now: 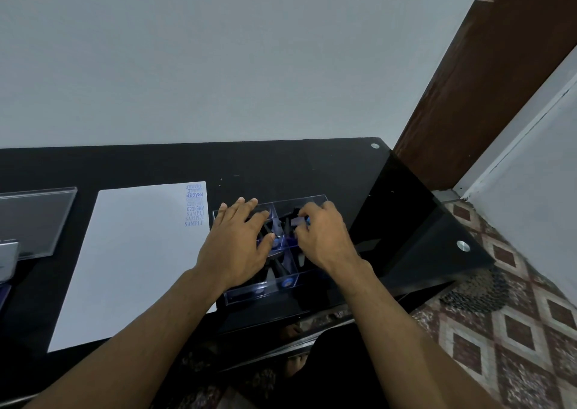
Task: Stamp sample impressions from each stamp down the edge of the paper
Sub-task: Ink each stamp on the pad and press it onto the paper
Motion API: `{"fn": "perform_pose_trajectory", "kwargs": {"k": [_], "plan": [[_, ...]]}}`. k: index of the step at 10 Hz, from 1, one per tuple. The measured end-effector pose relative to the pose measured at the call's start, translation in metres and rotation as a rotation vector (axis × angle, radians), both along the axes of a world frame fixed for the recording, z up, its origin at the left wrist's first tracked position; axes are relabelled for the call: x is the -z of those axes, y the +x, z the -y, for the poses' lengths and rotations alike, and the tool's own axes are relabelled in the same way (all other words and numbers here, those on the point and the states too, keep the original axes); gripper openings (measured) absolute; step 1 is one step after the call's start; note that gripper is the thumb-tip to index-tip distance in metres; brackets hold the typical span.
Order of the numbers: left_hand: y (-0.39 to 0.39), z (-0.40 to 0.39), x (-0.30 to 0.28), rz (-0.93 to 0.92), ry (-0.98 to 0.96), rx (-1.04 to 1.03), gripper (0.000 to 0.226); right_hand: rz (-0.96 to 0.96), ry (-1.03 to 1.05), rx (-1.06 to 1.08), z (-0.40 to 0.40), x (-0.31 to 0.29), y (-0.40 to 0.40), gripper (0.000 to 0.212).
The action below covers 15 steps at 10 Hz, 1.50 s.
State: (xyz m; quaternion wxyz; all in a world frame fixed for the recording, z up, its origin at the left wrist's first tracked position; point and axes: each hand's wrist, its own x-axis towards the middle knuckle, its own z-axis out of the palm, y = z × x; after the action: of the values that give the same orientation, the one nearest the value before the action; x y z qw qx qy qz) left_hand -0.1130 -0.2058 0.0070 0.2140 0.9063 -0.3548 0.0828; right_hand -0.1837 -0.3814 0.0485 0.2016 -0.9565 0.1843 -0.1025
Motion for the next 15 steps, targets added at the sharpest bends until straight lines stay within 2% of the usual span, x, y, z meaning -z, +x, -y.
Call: {"fn": "perform_pose_trajectory", "kwargs": {"k": [3, 6, 10, 14, 15], "plan": [[-0.002, 0.001, -0.004, -0.006, 0.004, -0.012, 0.051, 0.154, -0.041, 0.078, 0.002, 0.000, -0.002, 0.024], [-0.002, -0.016, -0.008, -0.074, -0.075, -0.055, 0.050, 0.265, -0.044, 0.016, -0.027, -0.008, 0.002, 0.020], [-0.004, -0.157, -0.023, -0.094, -0.007, -0.281, 0.070, 0.283, 0.004, -0.233, -0.158, -0.021, 0.031, 0.021], [-0.024, -0.327, -0.014, -0.070, 0.073, -0.529, 0.062, 0.179, 0.189, -0.510, -0.313, -0.015, 0.057, 0.021], [-0.027, -0.358, -0.005, -0.096, 0.081, -0.582, 0.067, 0.153, 0.174, -0.574, -0.341, -0.018, 0.059, 0.022]]}}
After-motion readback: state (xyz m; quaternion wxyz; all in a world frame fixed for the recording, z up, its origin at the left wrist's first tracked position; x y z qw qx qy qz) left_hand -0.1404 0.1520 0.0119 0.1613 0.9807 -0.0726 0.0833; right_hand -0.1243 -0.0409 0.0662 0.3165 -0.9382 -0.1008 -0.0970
